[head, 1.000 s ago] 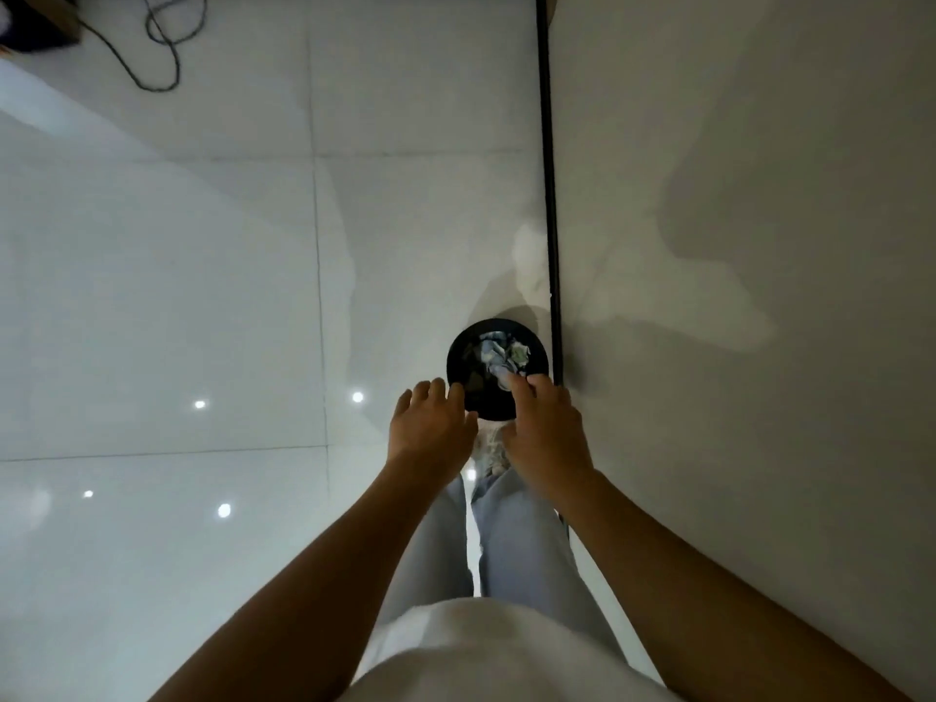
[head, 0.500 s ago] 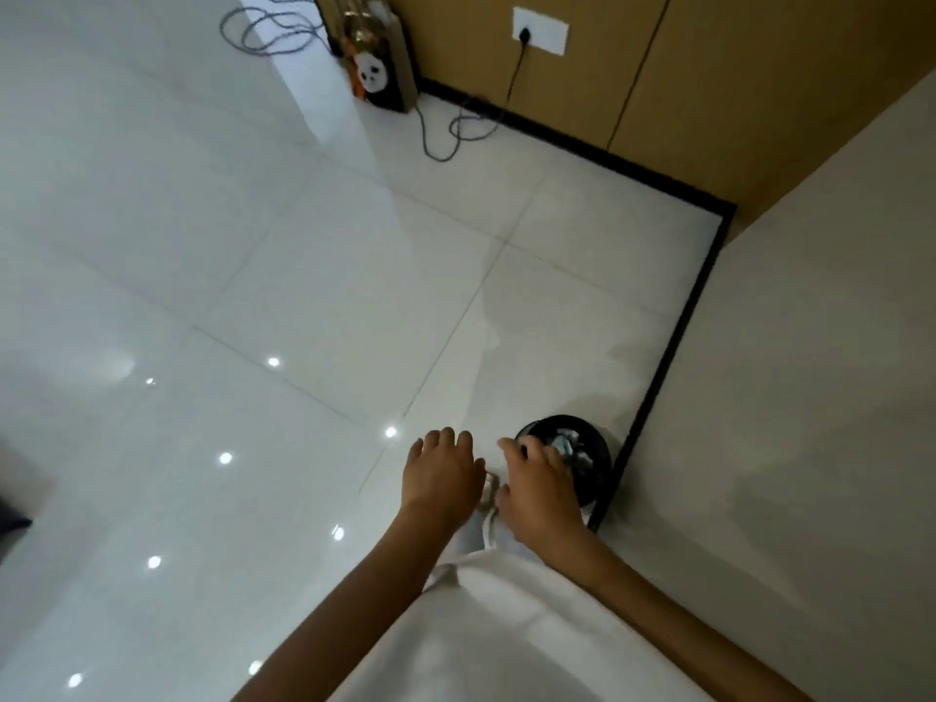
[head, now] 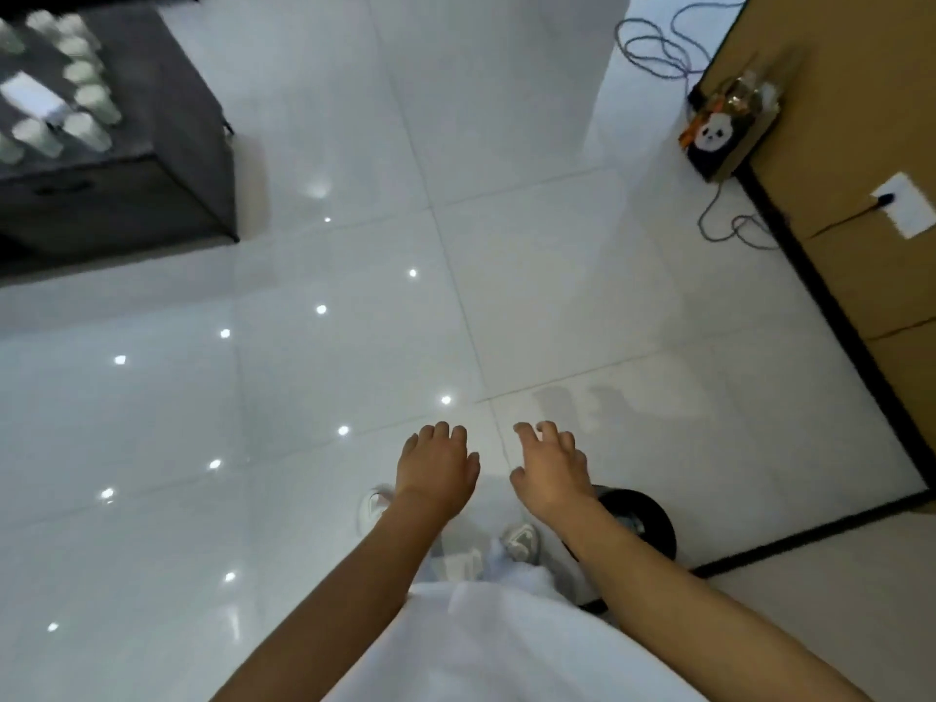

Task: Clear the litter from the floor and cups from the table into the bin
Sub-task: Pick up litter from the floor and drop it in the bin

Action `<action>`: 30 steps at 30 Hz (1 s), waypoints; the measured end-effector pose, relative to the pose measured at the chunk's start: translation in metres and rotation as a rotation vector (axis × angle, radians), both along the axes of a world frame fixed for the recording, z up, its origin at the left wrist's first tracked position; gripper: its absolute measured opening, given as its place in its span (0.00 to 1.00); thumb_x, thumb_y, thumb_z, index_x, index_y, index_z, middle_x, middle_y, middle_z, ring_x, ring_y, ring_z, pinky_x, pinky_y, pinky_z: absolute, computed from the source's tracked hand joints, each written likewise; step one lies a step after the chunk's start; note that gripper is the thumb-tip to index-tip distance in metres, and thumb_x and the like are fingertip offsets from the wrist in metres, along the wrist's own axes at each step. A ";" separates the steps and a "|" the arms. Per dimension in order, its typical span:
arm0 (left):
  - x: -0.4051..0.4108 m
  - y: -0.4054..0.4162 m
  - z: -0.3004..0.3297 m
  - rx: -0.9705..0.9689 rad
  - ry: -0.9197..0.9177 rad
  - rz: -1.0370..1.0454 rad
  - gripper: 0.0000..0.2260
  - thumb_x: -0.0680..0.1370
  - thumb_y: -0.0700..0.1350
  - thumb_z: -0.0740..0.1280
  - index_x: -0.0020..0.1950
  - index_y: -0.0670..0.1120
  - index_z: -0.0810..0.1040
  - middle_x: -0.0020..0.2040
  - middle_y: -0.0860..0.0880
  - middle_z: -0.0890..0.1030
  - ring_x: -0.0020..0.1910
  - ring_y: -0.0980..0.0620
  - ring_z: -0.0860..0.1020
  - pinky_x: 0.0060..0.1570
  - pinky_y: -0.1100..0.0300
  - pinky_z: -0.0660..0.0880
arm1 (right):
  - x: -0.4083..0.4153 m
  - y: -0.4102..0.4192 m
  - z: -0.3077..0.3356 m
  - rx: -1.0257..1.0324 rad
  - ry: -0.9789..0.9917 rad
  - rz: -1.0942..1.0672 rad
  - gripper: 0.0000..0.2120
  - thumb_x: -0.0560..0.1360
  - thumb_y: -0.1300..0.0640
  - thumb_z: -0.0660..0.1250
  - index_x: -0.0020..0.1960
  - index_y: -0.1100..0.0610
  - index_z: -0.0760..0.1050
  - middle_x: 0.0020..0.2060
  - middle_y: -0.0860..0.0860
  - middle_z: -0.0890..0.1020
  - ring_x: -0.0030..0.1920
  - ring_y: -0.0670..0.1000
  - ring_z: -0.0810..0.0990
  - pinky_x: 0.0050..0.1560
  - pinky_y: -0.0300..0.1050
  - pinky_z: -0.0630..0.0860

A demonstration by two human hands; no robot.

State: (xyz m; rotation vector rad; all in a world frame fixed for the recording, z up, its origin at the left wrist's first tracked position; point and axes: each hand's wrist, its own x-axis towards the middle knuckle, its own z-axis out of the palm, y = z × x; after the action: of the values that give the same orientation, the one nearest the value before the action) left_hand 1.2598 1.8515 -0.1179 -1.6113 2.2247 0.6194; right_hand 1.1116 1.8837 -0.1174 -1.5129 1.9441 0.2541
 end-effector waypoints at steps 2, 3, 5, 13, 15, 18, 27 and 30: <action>0.049 -0.003 0.001 -0.006 0.004 0.108 0.18 0.81 0.53 0.53 0.66 0.45 0.69 0.62 0.46 0.74 0.61 0.47 0.71 0.61 0.55 0.67 | 0.046 -0.018 0.002 -0.012 -0.005 0.104 0.27 0.78 0.55 0.61 0.76 0.50 0.57 0.72 0.54 0.62 0.68 0.57 0.63 0.67 0.51 0.65; 0.076 -0.004 0.001 0.000 0.003 0.158 0.18 0.81 0.53 0.53 0.66 0.45 0.69 0.62 0.46 0.74 0.61 0.47 0.71 0.61 0.56 0.66 | 0.072 -0.028 0.002 -0.017 -0.008 0.152 0.28 0.78 0.55 0.61 0.76 0.50 0.57 0.72 0.54 0.62 0.69 0.57 0.63 0.67 0.51 0.65; 0.124 -0.006 0.001 0.012 -0.003 0.233 0.18 0.82 0.53 0.53 0.67 0.45 0.68 0.62 0.46 0.74 0.61 0.47 0.71 0.61 0.56 0.66 | 0.119 -0.044 0.003 -0.027 -0.006 0.228 0.28 0.78 0.55 0.60 0.76 0.50 0.57 0.72 0.54 0.62 0.68 0.56 0.64 0.67 0.50 0.65; 0.332 -0.008 0.003 0.067 -0.024 0.546 0.19 0.82 0.53 0.52 0.68 0.44 0.67 0.63 0.46 0.73 0.62 0.47 0.71 0.61 0.55 0.67 | 0.331 -0.096 0.004 -0.060 -0.037 0.529 0.27 0.77 0.55 0.61 0.74 0.50 0.59 0.71 0.53 0.64 0.66 0.56 0.66 0.63 0.50 0.67; 0.369 -0.007 0.005 0.065 -0.023 0.618 0.19 0.82 0.53 0.52 0.68 0.44 0.67 0.62 0.46 0.73 0.62 0.47 0.71 0.60 0.56 0.67 | 0.376 -0.103 0.006 -0.059 -0.058 0.604 0.27 0.77 0.54 0.61 0.74 0.50 0.59 0.71 0.53 0.64 0.66 0.55 0.66 0.62 0.49 0.68; 0.424 -0.007 0.005 0.063 -0.025 0.722 0.19 0.82 0.53 0.52 0.68 0.44 0.67 0.62 0.46 0.73 0.61 0.47 0.71 0.60 0.56 0.67 | 0.442 -0.117 0.007 -0.042 -0.072 0.729 0.27 0.77 0.54 0.61 0.74 0.49 0.58 0.71 0.52 0.63 0.66 0.55 0.66 0.63 0.49 0.68; 0.556 -0.050 -0.006 0.085 0.000 1.007 0.20 0.82 0.54 0.52 0.68 0.45 0.67 0.63 0.46 0.73 0.62 0.46 0.70 0.60 0.55 0.67 | 0.590 -0.197 0.003 -0.021 -0.054 1.006 0.25 0.78 0.55 0.61 0.73 0.51 0.60 0.69 0.53 0.65 0.64 0.55 0.68 0.62 0.48 0.71; 0.604 -0.086 -0.008 0.069 -0.005 1.075 0.20 0.82 0.53 0.52 0.69 0.45 0.67 0.64 0.45 0.72 0.63 0.46 0.70 0.60 0.55 0.67 | 0.646 -0.242 0.000 -0.017 -0.037 1.067 0.26 0.78 0.54 0.60 0.74 0.51 0.58 0.69 0.54 0.65 0.65 0.56 0.68 0.62 0.49 0.70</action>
State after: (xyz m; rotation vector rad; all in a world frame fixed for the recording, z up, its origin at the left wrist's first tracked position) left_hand 1.8642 1.7653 -0.1263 -2.6789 1.1365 0.8942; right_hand 1.7573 1.6420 -0.1177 -2.4054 0.9309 0.6381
